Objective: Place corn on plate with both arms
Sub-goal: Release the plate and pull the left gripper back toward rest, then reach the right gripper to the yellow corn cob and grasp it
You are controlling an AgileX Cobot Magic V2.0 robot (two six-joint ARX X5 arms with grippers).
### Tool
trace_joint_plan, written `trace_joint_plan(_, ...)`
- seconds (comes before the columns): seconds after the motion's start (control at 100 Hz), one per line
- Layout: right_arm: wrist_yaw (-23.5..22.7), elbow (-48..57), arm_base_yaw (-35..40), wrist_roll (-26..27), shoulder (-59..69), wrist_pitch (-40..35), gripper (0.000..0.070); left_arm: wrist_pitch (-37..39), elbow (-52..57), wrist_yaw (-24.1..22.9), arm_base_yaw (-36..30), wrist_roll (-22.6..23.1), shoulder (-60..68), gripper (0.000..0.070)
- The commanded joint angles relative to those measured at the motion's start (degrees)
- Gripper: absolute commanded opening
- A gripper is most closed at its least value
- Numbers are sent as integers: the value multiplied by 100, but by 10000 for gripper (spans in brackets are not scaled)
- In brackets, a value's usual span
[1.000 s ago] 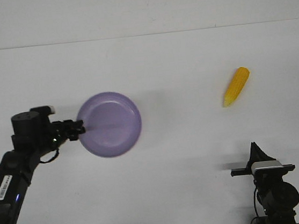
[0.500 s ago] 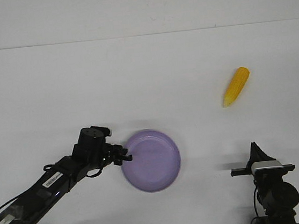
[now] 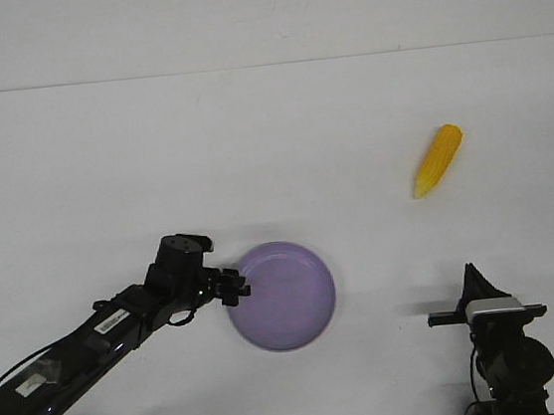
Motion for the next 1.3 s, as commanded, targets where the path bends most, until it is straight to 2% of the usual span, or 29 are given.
trace_joint_plan(0.0, 15, -17, -2, 59, 0, 59, 13, 17, 55, -17, -26, 15, 94, 414)
trace_joint_plan(0.27, 15, -17, -2, 59, 0, 59, 13, 96, 59, -28, 111, 90, -422, 431)
trace_joint_plan(0.46, 15, -17, -2, 59, 0, 68, 13, -170, 59, -55, 376, 297, -2044, 431)
trace_joint_plan(0.56, 4, -17, -2, 94, 0, 149, 13, -651, 33, -400, 398, 531, -3032, 431)
trace_joint_plan(0.67, -284, -17, 0, 938, 0, -22, 13, -946, -280, -597, 398, 498, -4065, 431)
trace_joint_plan(0.79, -297, -17, 0, 1268, 0, 13, 13, -986, -905, -625, 398, 260, -5158, 428)
trace_joint_plan(0.92, -260, 70, -2, 1792, 0, 404, 5, -1491, -1217, -809, 398, -96, -5980, 428)
trace_joint_plan(0.98, -114, 354, -2, 1982, 17, 393, 4, -1690, -1217, -826, 398, -79, -6170, 428)
trace_joint_plan(1.08, 271, 992, 0, 2011, 437, 337, 12, -1886, -1217, -859, 398, -44, -6339, 428)
trace_joint_plan(1.1, 297, 1128, 0, 2009, 581, 337, 27, -1906, -1217, -881, 398, -24, -6352, 428)
trace_joint_plan(1.13, 334, 1349, 0, 1982, 852, 337, 96, -1937, -1217, -922, 398, 15, -6363, 428)
trace_joint_plan(1.21, 323, 2009, 0, 1838, 1836, 310, 412, -1952, -1217, -946, 398, 15, -6356, 428)
trace_joint_plan(1.23, 313, 2181, 0, 1825, 2096, 286, 467, -1950, -1217, -946, 398, 17, -6356, 428)
trace_joint_plan(1.26, 284, 2463, 0, 1816, 2518, 205, 518, -1945, -1217, -946, 398, 20, -6356, 428)
trace_joint_plan(1.29, 221, 2771, 0, 1808, 2988, 98, 525, -1943, -1217, -949, 398, 33, -6356, 428)
